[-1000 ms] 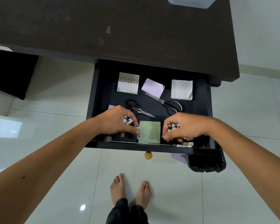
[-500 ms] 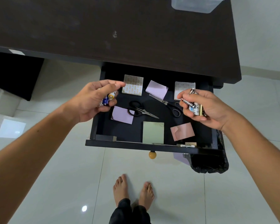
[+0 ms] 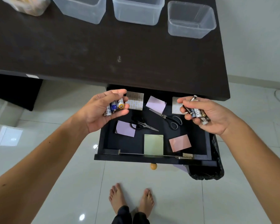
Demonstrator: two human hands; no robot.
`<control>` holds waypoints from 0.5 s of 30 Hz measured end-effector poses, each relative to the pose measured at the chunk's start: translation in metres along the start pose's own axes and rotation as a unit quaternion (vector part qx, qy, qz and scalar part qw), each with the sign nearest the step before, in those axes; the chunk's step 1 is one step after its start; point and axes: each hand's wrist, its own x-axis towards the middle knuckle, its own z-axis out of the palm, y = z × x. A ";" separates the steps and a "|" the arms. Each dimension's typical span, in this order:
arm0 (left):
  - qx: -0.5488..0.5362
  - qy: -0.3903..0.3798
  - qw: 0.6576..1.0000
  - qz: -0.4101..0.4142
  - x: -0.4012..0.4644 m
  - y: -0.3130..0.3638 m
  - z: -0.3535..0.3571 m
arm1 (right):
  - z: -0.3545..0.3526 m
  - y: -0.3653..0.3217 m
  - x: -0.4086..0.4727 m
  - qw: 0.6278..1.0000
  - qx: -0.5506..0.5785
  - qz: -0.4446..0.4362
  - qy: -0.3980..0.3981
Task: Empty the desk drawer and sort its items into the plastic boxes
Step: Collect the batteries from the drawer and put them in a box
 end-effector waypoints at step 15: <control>-0.014 -0.004 1.000 -0.010 -0.011 0.093 -0.046 | 0.133 -0.083 0.042 0.994 0.067 0.061 -0.061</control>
